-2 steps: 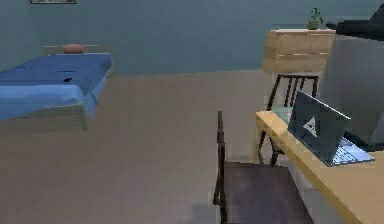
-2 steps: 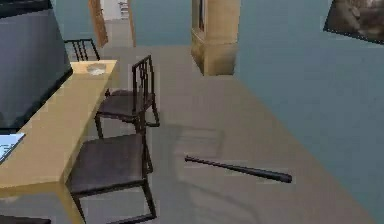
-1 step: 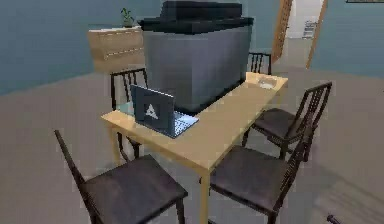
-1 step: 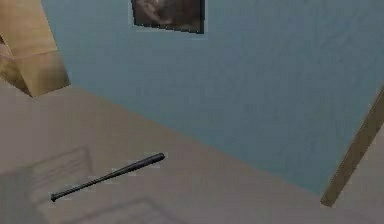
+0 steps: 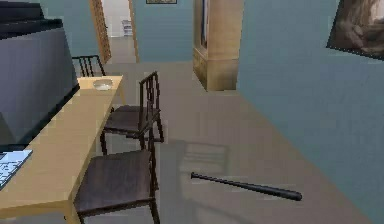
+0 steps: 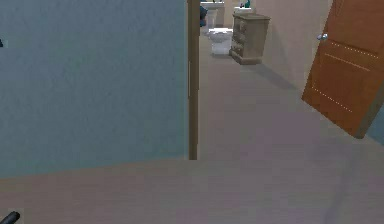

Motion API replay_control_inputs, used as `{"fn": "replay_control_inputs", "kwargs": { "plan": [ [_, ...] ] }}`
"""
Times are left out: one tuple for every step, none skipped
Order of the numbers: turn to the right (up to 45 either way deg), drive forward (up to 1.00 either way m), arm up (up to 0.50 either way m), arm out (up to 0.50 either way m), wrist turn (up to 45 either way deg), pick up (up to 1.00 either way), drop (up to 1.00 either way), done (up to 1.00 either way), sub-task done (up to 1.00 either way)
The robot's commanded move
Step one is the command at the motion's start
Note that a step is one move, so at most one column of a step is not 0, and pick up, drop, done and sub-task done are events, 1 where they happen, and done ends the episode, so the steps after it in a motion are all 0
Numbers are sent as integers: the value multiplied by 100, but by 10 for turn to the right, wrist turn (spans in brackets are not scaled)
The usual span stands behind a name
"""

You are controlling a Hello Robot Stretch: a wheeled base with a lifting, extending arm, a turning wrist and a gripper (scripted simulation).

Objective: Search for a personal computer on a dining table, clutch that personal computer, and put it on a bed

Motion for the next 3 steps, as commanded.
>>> {"fn": "replay_control_inputs", "kwargs": {
  "plan": [
    [60, 0, 0, 0, 0, 0, 0, 0, 0],
    [0, 35, 0, 0, 0, 0, 0, 0, 0],
    [-450, 0, 0, 0, 0, 0, 0, 0, 0]
  ]
}}
